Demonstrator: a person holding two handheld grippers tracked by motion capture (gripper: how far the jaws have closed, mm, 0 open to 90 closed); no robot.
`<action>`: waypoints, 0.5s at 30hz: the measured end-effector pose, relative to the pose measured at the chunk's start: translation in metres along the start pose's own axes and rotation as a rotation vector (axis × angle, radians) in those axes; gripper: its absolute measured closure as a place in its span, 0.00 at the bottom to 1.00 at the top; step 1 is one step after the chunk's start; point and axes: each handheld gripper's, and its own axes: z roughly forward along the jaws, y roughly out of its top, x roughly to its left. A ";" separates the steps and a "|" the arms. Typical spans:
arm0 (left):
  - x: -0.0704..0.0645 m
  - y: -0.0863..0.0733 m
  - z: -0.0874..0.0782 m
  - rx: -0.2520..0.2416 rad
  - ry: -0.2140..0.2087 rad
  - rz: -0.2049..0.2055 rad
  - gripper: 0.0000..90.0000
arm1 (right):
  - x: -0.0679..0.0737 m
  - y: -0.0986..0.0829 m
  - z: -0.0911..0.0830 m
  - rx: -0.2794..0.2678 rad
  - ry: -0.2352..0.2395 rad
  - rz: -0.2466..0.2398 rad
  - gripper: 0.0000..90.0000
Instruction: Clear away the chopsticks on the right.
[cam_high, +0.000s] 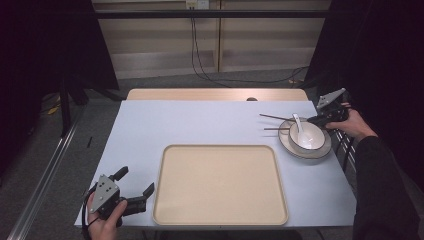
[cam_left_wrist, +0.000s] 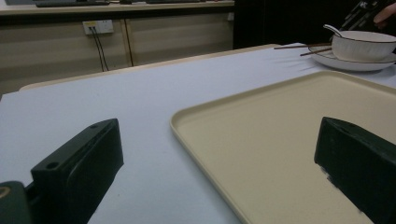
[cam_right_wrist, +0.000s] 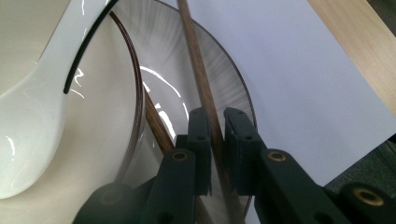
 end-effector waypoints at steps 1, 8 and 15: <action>0.000 0.000 0.000 0.000 0.000 0.000 0.01 | 0.000 0.000 0.000 0.001 0.005 0.001 0.91; 0.001 0.000 0.000 -0.001 -0.003 0.003 0.01 | 0.000 -0.001 0.000 -0.012 0.032 0.015 0.94; 0.000 0.000 0.000 -0.001 0.002 0.005 0.01 | -0.001 -0.002 -0.001 -0.009 0.047 0.050 0.94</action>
